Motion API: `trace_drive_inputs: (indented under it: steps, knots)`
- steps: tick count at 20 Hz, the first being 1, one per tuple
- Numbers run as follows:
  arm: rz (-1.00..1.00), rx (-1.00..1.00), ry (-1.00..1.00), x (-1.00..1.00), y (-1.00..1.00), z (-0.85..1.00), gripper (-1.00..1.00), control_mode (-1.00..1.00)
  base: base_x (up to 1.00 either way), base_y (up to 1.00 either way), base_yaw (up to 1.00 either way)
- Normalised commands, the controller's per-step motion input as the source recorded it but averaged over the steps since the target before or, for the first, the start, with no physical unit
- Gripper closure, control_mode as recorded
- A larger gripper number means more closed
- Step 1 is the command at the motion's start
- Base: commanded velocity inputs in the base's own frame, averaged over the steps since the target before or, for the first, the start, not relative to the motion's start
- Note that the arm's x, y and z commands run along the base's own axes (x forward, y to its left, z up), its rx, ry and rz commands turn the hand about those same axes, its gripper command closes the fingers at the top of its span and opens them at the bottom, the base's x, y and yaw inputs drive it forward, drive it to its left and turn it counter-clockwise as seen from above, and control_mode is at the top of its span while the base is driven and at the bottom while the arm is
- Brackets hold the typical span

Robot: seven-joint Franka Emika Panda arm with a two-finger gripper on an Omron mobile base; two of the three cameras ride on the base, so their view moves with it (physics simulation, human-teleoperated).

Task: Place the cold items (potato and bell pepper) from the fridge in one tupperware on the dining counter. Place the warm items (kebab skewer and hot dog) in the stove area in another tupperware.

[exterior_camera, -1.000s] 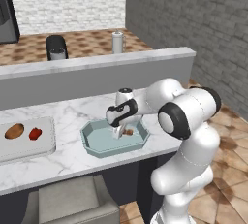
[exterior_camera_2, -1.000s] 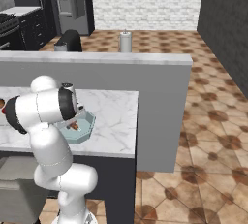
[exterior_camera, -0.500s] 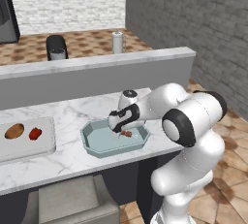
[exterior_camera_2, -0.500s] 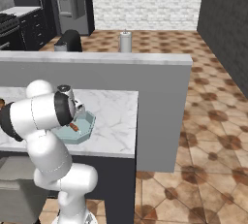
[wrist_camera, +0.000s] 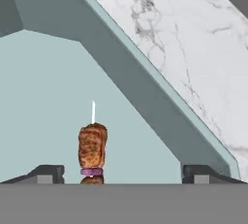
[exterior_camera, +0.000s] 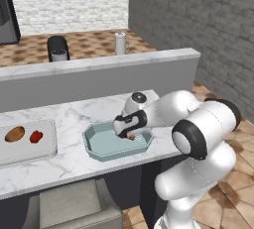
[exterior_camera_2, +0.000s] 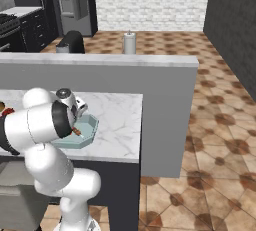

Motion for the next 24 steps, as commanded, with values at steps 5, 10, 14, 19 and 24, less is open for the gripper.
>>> trace_drive_inputs:
  steps: [5,10,14,19,24]
  knots:
    - [-0.01,0.00,-0.17,-0.31,-0.40,1.00,-1.00,-1.00,0.00,0.00,0.00]
    - [-0.10,0.00,-0.14,-0.65,-0.72,1.00,-1.00,-1.00,0.00,0.00,0.00]
    - [-0.19,-0.08,0.02,-0.81,-0.71,1.00,-1.00,-1.00,0.00,0.00,0.00]
    - [-0.14,-0.25,0.17,-0.98,-0.73,0.92,-1.00,-1.00,0.00,0.00,0.00]
    - [-0.09,-0.22,0.20,-1.00,-0.51,0.61,-1.00,-1.00,0.00,0.00,0.00]
